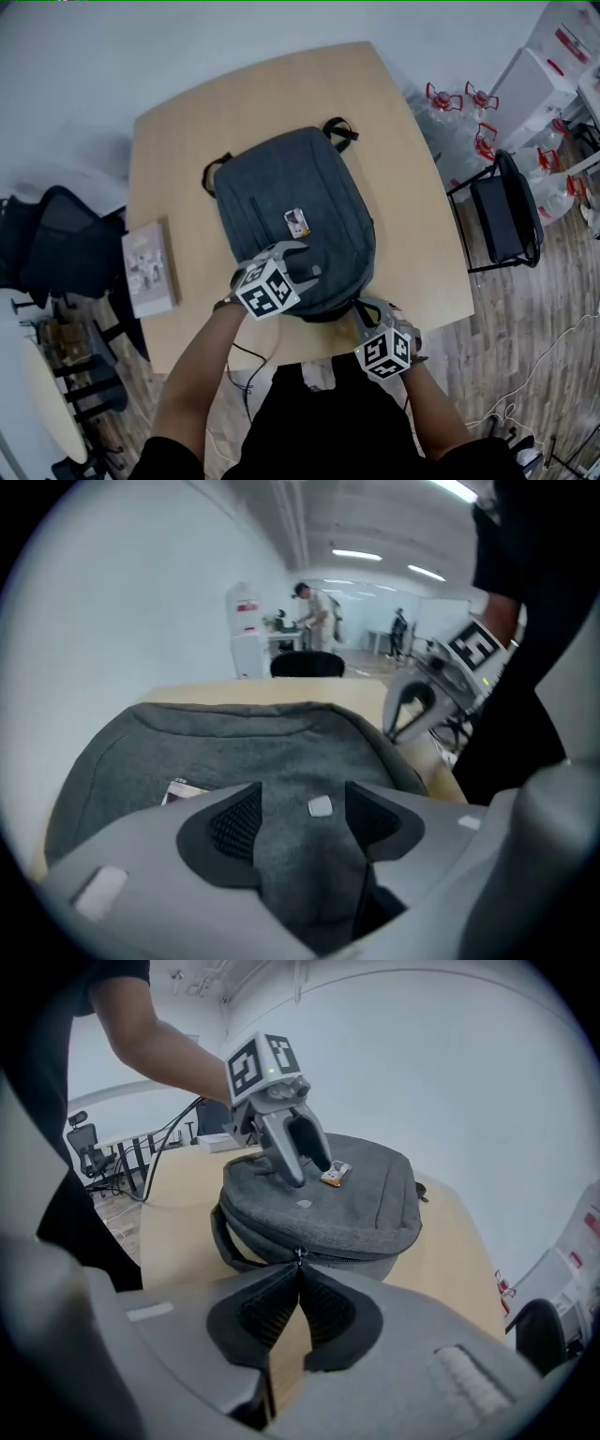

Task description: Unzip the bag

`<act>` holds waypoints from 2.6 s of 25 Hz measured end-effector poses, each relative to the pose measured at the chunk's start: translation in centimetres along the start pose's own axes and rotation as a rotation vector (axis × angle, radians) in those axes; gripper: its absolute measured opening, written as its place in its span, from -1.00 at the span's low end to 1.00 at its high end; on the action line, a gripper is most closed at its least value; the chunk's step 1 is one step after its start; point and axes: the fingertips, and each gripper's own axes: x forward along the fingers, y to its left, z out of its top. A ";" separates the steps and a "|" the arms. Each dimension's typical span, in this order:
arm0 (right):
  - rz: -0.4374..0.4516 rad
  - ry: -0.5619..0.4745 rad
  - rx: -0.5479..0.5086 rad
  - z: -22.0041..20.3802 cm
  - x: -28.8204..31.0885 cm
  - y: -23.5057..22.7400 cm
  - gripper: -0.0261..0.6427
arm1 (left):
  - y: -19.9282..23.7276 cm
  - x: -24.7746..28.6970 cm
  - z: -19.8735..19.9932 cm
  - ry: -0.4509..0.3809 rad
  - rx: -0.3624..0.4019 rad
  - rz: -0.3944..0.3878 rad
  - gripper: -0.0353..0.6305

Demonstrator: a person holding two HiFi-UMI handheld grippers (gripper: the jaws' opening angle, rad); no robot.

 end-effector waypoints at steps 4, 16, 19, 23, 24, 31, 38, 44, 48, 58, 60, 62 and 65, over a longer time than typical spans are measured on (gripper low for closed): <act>-0.017 0.019 0.046 0.1 0.2 0.0 -0.89 | -2.2 0.2 -4.3 0.111 0.245 -0.151 0.04; -0.056 0.049 0.080 -0.1 0.0 0.6 -0.89 | -2.1 1.5 -5.1 0.052 0.167 -0.223 0.05; -0.042 0.057 0.058 0.3 0.0 1.6 -0.89 | -2.2 1.4 -5.1 0.043 0.149 -0.206 0.04; -0.024 0.057 0.063 0.7 0.0 3.0 -0.89 | -1.9 1.7 -4.7 0.032 0.097 -0.170 0.01; -0.022 0.059 0.067 0.6 0.0 3.2 -0.89 | -1.8 1.8 -4.5 0.026 0.075 -0.156 0.00; -0.041 0.092 0.079 0.0 -0.6 4.1 -0.89 | -0.9 2.4 -2.1 -0.015 -0.112 -0.042 -0.32; -0.028 0.106 0.107 0.6 -0.6 6.6 -0.88 | -1.1 3.2 -1.8 -0.033 -0.208 -0.010 -0.39; -0.046 0.104 0.179 2.3 0.5 8.9 -0.88 | -1.1 3.2 -1.8 -0.052 -0.250 -0.044 -0.39; -0.076 0.104 0.234 3.4 1.4 10.2 -0.87 | -1.3 2.9 -1.9 -0.065 -0.262 -0.073 -0.36; -0.159 0.120 0.319 6.1 4.5 12.3 -0.85 | -1.5 2.8 -1.5 -0.103 -0.281 -0.126 -0.28; -0.172 0.124 0.328 6.3 4.8 12.5 -0.85 | -1.6 2.8 -1.6 -0.107 -0.271 -0.132 -0.28; -0.189 0.125 0.335 6.5 5.1 12.6 -0.85 | -1.7 2.7 -1.6 -0.112 -0.259 -0.139 -0.26; -0.213 0.119 0.347 6.1 5.4 12.2 -0.85 | -1.8 2.8 -1.6 -0.121 -0.253 -0.152 -0.19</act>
